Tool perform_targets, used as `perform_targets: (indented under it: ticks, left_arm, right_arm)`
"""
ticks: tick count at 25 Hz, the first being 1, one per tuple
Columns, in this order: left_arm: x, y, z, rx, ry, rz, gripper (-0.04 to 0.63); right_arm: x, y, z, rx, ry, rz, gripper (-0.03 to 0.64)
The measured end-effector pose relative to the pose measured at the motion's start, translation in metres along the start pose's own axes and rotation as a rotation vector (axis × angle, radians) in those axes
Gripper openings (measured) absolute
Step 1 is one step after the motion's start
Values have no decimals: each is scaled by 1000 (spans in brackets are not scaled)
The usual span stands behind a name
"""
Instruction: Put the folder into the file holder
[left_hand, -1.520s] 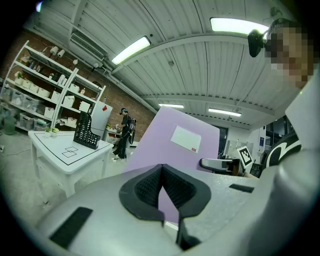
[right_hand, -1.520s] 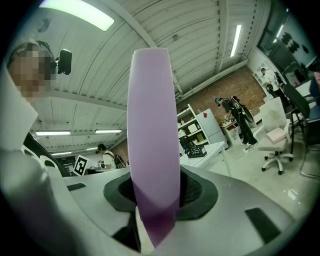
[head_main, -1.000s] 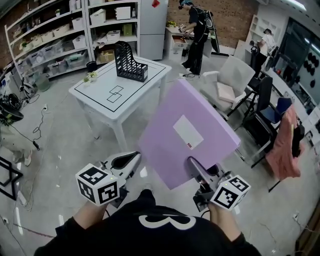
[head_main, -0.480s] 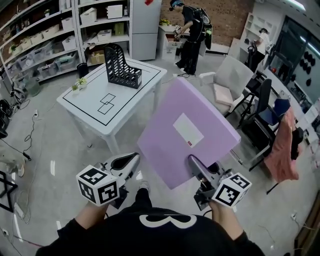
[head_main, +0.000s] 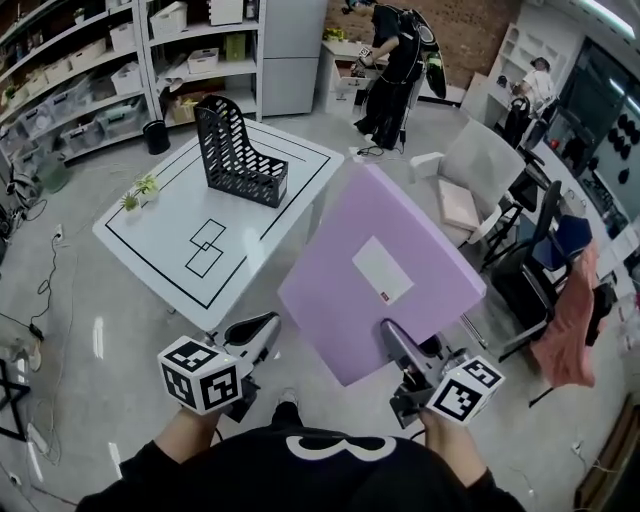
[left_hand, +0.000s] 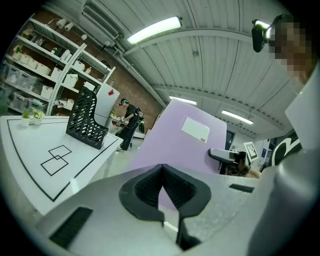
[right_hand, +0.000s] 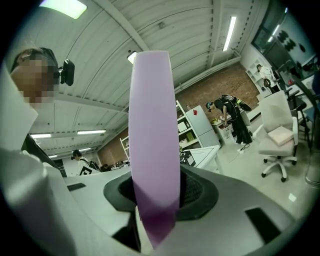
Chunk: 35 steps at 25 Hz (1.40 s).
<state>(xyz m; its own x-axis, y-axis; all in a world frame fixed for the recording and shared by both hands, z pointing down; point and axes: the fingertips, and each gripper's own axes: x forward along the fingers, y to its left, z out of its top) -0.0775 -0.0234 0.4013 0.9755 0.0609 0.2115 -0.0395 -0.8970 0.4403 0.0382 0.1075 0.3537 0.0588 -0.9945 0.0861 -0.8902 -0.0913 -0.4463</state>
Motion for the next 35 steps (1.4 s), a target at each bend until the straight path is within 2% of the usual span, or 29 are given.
perform_targets:
  ticks: [7,12,18,24,31,35]
  left_arm:
    - [56,94,41,-37,16,18,6]
    - [86,140,60,-48,20,27,5]
    - [104,167,70,-52,15,38,5]
    - [118,186,84,-40,10,78,6]
    - [140,217,117,-35,-31,169,5]
    - [146,239,138,-61,-68,242,5]
  right_arm:
    - [105,-46,32,-17,26,7,156]
    - [151,-70,47,-34,35,5,156]
    - [186,-86,68,-71,17,22,156]
    - [218,-97,91,-112,-5,76,156]
    - [272,-123,126,-135,-5,174,155]
    - [312,-136,149,-150,9,230,155]
